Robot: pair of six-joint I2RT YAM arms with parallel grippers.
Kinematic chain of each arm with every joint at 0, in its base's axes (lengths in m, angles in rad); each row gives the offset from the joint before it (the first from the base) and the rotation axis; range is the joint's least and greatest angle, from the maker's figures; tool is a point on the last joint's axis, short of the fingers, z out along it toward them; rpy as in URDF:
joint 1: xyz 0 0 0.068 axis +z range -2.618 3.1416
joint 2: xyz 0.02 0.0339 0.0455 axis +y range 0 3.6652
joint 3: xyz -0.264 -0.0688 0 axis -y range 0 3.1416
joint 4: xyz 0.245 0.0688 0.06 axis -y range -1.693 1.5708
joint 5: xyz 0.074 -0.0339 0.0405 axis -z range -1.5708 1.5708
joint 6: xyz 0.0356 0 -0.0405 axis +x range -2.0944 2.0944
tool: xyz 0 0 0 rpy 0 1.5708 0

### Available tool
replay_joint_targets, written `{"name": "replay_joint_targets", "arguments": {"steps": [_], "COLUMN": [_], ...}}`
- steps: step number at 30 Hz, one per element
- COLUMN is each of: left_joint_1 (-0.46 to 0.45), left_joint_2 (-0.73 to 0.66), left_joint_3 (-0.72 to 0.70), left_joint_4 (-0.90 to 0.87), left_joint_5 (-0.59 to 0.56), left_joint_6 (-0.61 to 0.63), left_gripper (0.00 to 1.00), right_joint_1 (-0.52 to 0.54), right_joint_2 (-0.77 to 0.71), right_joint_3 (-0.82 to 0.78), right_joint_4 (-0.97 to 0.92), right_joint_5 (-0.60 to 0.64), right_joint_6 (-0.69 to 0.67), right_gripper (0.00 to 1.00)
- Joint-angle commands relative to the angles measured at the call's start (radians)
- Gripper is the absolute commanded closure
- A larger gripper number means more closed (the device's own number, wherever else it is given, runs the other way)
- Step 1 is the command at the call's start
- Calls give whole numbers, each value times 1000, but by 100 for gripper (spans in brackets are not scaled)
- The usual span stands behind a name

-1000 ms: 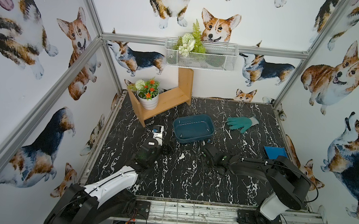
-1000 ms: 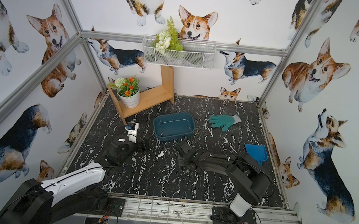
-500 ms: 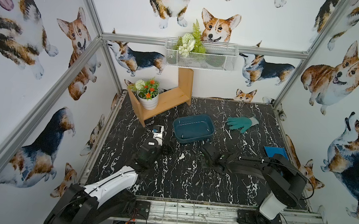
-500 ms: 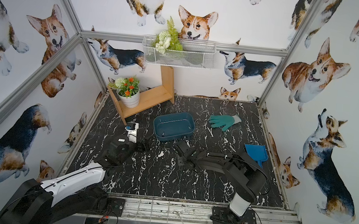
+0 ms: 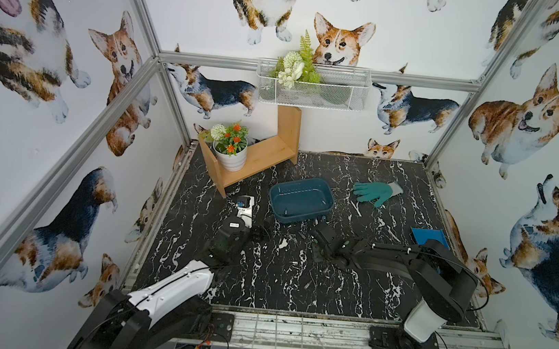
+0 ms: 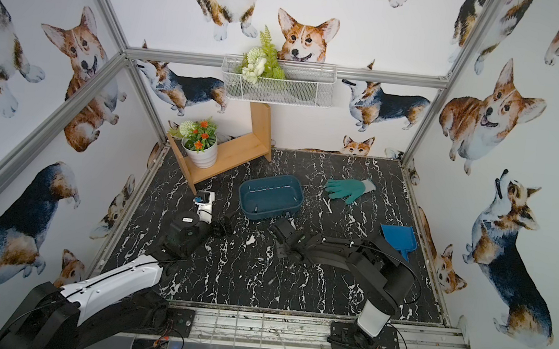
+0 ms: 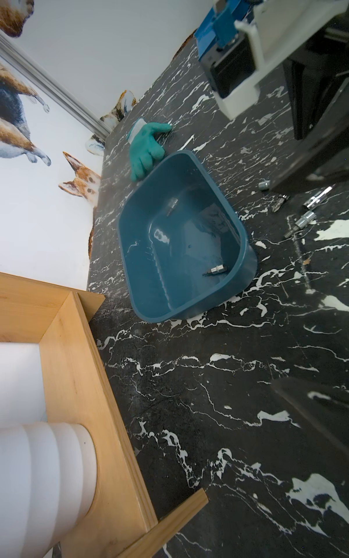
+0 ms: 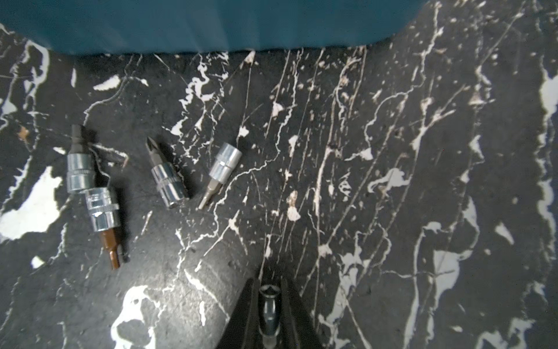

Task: Put the bit on the desktop into the storage box
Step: Pick up the screwdriver bit from the center of the board.

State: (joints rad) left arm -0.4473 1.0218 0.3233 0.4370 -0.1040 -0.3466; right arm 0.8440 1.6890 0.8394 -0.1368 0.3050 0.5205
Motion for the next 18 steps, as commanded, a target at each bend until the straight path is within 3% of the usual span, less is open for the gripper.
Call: {"name": "replay_joint_targets", "arguments": {"steps": [1, 12, 18], "left_joint_1": [1, 1, 1], "left_joint_2": [-9, -40, -69], "left_joint_3": [-10, -44, -69], "left_joint_4": [46, 108, 145], "left_joint_5": [11, 71, 89], "left_joint_6": [20, 46, 44], "left_gripper": [0, 0, 0], "right_joint_1": [2, -13, -75], "right_joint_2": [-14, -91, -89], "right_joint_3": [7, 111, 191], "right_joint_4": [-50, -77, 6], "right_joint_5": [0, 37, -22], "right_joint_6": [6, -53, -92], "right_gripper": [81, 82, 82]}}
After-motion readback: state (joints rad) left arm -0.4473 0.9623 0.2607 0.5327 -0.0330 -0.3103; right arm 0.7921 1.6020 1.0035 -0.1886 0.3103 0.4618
